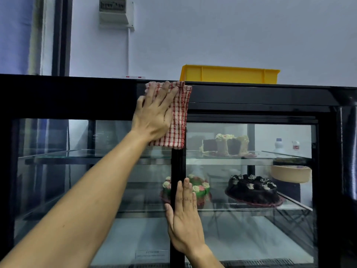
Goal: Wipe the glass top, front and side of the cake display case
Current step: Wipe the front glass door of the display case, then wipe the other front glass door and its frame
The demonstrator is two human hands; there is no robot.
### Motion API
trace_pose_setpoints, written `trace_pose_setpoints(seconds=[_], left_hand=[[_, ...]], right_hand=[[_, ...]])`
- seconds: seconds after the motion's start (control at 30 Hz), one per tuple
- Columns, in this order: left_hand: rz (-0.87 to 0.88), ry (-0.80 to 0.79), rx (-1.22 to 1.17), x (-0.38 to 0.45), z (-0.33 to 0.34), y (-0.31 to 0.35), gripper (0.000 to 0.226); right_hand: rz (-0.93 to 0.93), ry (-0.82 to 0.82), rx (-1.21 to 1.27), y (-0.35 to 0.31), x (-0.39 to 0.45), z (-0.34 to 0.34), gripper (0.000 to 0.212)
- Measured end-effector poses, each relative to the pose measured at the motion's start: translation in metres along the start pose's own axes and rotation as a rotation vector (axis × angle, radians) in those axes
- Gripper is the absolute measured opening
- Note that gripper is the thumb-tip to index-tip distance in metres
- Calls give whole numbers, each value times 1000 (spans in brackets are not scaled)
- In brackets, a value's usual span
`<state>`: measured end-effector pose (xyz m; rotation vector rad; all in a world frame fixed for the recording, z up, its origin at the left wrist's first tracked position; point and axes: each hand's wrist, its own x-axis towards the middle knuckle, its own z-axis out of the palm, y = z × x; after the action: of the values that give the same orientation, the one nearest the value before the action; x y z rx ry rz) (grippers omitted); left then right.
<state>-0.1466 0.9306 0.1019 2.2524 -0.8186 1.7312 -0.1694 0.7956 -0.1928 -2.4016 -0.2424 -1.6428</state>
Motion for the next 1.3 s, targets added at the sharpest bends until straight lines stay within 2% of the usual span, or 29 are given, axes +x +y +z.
trace_pose_setpoints(seconds=[0.1, 0.23, 0.4, 0.53, 0.6, 0.7, 0.87, 1.03, 1.1, 1.2, 1.3], left_hand=[[66, 71, 15, -4, 13, -12, 67], [47, 165, 57, -3, 23, -10, 65], [56, 180, 38, -4, 23, -12, 63], [54, 197, 7, -4, 23, -12, 60], [54, 203, -4, -5, 22, -12, 60], [50, 219, -12, -5, 23, -12, 61], [37, 214, -93, -7, 19, -13, 63], [82, 101, -183, -6, 5, -24, 60], [127, 58, -139, -6, 1, -40, 60], [110, 148, -27, -12, 6, -56, 61], [85, 231, -26, -15, 12, -57, 61]], right_hand=[[-4, 32, 19, -4, -1, -4, 72], [22, 67, 172, -14, 12, -21, 78], [-27, 218, 296, -30, 108, -65, 69], [20, 310, 373, -33, 189, -91, 65], [-40, 291, 299, -24, 213, -92, 64], [-153, 256, 4, -5, 230, -86, 60], [-248, 357, -344, -9, 235, -89, 63], [-235, 290, -321, -15, 247, -98, 68], [-240, 260, -353, -14, 252, -104, 74], [-237, 202, -487, -18, 255, -108, 78], [-221, 212, -537, -28, 257, -101, 84]])
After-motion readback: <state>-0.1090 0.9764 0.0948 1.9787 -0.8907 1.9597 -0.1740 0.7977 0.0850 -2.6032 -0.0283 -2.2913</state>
